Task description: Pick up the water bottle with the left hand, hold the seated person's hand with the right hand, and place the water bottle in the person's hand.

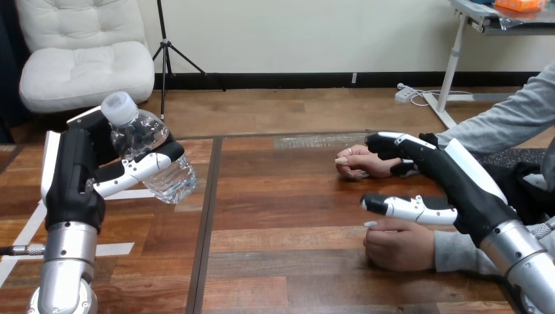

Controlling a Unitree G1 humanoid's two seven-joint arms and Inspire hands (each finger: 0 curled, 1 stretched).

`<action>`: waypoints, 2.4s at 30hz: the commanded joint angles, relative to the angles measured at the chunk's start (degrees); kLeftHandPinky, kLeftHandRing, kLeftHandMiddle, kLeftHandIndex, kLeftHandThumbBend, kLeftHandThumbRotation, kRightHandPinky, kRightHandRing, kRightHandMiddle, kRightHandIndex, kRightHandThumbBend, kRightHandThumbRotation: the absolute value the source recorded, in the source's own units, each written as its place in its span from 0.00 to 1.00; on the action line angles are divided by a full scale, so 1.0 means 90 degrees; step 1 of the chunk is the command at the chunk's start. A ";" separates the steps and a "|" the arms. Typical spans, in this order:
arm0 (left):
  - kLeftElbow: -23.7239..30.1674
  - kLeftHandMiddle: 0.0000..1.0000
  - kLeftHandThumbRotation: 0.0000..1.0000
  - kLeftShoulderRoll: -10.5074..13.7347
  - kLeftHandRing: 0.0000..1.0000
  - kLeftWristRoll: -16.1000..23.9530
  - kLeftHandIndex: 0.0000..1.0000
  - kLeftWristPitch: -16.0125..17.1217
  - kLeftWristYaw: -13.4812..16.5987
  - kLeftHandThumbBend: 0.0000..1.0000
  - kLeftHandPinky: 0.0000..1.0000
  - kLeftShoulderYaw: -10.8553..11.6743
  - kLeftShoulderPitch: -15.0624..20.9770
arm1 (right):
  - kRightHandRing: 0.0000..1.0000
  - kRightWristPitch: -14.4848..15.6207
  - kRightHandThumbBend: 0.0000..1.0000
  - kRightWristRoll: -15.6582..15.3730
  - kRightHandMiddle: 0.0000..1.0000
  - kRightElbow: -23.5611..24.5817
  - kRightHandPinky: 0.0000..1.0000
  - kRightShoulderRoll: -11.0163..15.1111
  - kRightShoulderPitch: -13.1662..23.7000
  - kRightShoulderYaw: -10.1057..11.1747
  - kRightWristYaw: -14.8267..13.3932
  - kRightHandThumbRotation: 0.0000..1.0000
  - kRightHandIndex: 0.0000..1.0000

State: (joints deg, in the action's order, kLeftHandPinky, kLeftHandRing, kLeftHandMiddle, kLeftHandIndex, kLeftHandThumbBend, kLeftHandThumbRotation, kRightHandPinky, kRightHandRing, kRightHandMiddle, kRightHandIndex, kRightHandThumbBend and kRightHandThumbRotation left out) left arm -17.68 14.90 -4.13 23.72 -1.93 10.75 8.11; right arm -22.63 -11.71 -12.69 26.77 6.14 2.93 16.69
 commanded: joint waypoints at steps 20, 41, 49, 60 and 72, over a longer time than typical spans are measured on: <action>0.0471 0.36 0.00 0.0055 0.32 -0.0160 0.38 -0.0049 -0.0149 0.67 0.27 0.0152 0.0283 | 0.85 -0.0054 1.00 0.0048 0.87 -0.0342 0.74 0.0610 0.0642 0.0001 0.0346 0.46 0.83; 0.0539 0.36 0.00 0.0010 0.32 -0.0131 0.38 -0.0224 -0.0119 0.69 0.28 0.0239 0.0258 | 0.94 0.0277 1.00 0.0290 0.95 -0.0437 0.79 0.1012 0.0621 0.0086 0.0966 0.34 0.93; 0.0565 0.35 0.00 0.0011 0.32 -0.0116 0.38 -0.0233 -0.0118 0.69 0.27 0.0241 0.0250 | 0.94 0.0408 1.00 0.0264 0.95 -0.0305 0.79 0.1129 0.0520 0.0122 0.1042 0.32 0.94; 0.0551 0.35 0.00 0.0000 0.32 -0.0216 0.38 -0.0268 -0.0157 0.68 0.27 0.0258 0.0250 | 0.94 0.0603 1.00 0.0192 0.95 -0.0161 0.79 0.1240 0.0404 0.0150 0.0996 0.29 0.94; 0.0552 0.36 0.00 -0.0005 0.32 -0.0238 0.38 -0.0281 -0.0176 0.68 0.27 0.0263 0.0232 | 0.94 0.0601 1.00 -0.0004 0.94 -0.0185 0.80 0.1300 0.0356 0.0166 0.0872 0.27 0.93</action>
State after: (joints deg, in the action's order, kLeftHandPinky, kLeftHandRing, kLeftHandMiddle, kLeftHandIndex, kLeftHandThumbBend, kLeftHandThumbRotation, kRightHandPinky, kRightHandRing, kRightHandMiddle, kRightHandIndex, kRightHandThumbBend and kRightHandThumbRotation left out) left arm -16.79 14.90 -5.06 20.38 -3.43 12.35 7.58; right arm -17.19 -11.70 -16.43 36.47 7.40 3.11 25.92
